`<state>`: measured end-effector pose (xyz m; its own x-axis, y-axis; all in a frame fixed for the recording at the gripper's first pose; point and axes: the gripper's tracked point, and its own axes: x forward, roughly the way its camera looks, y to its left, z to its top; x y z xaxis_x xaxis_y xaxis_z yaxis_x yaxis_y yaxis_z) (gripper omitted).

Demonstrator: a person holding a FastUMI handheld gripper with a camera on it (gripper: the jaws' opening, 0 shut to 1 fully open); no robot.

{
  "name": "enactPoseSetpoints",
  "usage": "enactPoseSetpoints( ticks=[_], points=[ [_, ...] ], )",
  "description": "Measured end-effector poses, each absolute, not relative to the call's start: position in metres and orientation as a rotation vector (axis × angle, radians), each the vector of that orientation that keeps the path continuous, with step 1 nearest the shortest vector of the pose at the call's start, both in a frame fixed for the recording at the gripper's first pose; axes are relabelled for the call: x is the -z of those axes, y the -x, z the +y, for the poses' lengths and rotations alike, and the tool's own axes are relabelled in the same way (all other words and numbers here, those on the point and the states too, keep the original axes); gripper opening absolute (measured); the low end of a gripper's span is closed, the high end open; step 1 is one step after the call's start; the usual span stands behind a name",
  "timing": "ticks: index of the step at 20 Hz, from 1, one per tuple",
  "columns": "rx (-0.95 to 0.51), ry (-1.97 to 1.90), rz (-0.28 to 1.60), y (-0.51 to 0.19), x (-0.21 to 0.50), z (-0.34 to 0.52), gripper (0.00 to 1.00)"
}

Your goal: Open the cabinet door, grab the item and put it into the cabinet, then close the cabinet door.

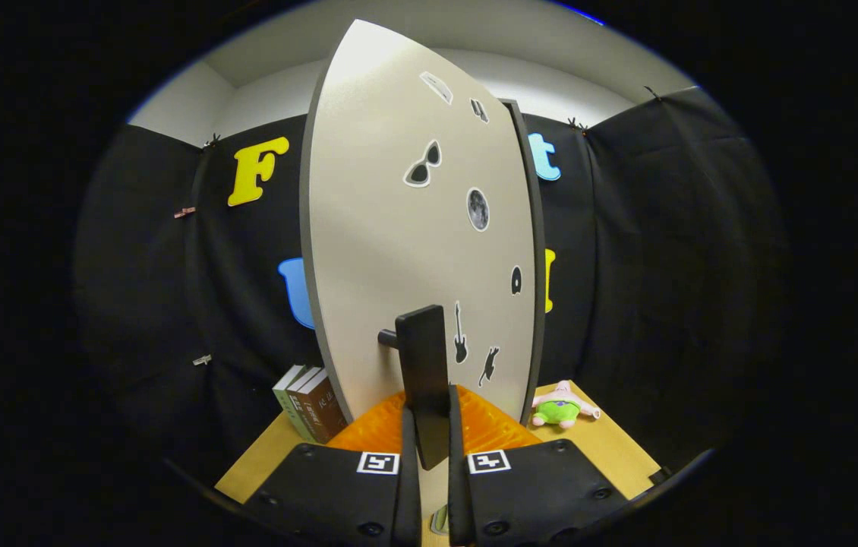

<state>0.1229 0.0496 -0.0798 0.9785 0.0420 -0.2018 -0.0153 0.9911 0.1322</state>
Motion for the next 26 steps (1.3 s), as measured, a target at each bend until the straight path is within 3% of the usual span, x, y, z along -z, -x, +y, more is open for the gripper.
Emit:
enactPoseSetpoints(
  ticks=[20, 26],
  points=[
    [0.192, -0.123, 0.199, -0.106, 0.078, -0.016, 0.17],
    [0.309, -0.04, 0.192, -0.092, 0.074, -0.055, 0.11]
  ],
)
